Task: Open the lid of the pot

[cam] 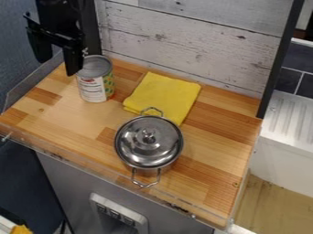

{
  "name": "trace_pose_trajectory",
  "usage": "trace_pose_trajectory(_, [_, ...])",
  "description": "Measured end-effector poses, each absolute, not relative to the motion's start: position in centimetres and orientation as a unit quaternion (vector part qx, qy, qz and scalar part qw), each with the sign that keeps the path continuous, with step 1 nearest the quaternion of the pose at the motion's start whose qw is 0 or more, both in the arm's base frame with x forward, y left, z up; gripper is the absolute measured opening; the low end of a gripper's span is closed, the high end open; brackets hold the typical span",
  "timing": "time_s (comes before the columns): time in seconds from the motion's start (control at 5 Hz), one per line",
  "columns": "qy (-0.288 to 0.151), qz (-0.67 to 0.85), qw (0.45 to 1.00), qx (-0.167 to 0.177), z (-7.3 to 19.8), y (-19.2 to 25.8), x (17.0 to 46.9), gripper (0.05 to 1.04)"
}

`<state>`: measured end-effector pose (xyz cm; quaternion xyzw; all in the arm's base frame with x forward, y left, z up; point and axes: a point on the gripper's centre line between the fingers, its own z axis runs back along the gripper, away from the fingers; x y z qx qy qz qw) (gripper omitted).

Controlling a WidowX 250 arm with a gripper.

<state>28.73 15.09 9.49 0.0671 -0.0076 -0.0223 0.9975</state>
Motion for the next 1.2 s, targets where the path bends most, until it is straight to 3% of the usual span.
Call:
trace_pose_trajectory(0.2, [0.003,-0.019,0.998,0.058,8.5,14.8,28.6,0.999])
trace_pose_trajectory(0.4, [0.021,-0.052,0.998,0.032,6.6,10.6,27.4,0.999])
trace_pose_trajectory(0.8, [-0.001,-0.117,0.993,0.030,5.7,1.4,26.3,0.999])
trace_pose_trajectory(1.2, [-0.029,-0.115,0.992,0.031,4.8,-1.6,26.5,0.945])
